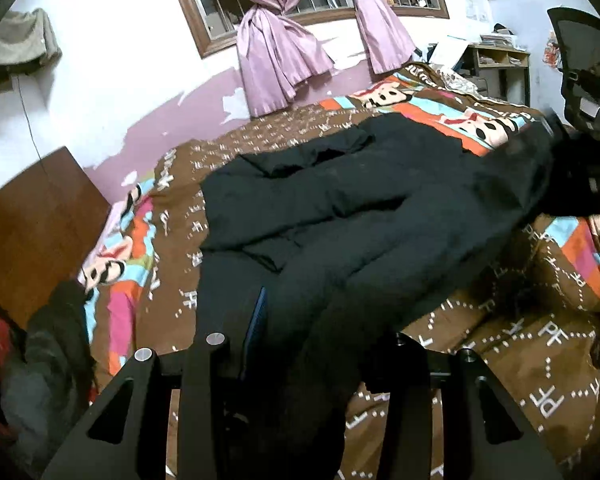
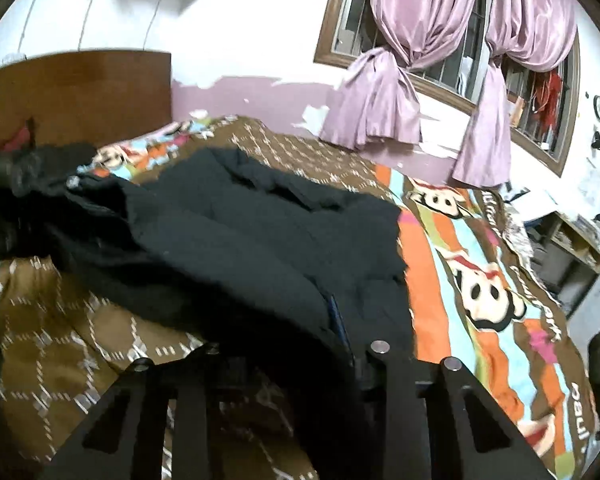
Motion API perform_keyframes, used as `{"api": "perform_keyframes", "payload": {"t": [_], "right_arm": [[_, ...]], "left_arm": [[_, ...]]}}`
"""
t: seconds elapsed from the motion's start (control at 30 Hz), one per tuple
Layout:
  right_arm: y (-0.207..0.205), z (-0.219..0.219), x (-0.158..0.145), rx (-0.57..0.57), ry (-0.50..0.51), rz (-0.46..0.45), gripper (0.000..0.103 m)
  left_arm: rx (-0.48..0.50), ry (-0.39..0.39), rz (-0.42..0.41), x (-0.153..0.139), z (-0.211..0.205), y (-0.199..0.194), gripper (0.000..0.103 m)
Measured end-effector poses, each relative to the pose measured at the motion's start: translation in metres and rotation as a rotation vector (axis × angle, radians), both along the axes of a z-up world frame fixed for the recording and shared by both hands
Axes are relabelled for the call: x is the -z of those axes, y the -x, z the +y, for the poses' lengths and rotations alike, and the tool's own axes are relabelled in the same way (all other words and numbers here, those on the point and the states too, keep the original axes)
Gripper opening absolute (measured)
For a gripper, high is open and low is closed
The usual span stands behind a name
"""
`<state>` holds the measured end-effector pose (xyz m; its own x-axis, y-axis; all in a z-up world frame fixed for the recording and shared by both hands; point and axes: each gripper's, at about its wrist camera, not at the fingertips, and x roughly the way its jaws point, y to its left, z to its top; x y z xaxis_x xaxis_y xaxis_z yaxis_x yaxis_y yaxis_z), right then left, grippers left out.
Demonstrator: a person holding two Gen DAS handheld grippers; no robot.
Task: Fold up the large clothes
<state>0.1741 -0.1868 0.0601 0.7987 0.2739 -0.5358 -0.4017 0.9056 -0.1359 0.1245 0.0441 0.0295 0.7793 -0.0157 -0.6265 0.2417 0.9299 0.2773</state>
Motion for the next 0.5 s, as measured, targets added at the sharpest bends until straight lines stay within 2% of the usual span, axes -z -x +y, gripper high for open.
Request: {"api": "perform_keyframes", "payload": {"t": [0.1,0.2,0.37,0.5], "right_arm": [[-0.009,0.0,-0.019,-0.034,-0.081,0.005,0.025],[-0.013,0.001,-0.028,-0.046,-0.111,-0.005,0.024],[-0.019,-0.001,-0.036,-0.056,-0.169,0.01,0.023],[-0.017,0.0,-0.04,-0.064,-0.182,0.003,0.023]], "left_arm": [[0.009,0.032,0.028,0.001,0.004,0.005,0.039],[-0.004,0.03,0.033,0.003,0.004,0.012,0.048],[-0.04,0.03,0.083,0.02,0.006,0.021,0.054],[-0.049,-0.038,0.075,0.035,-0.004,0.031,0.054]]}}
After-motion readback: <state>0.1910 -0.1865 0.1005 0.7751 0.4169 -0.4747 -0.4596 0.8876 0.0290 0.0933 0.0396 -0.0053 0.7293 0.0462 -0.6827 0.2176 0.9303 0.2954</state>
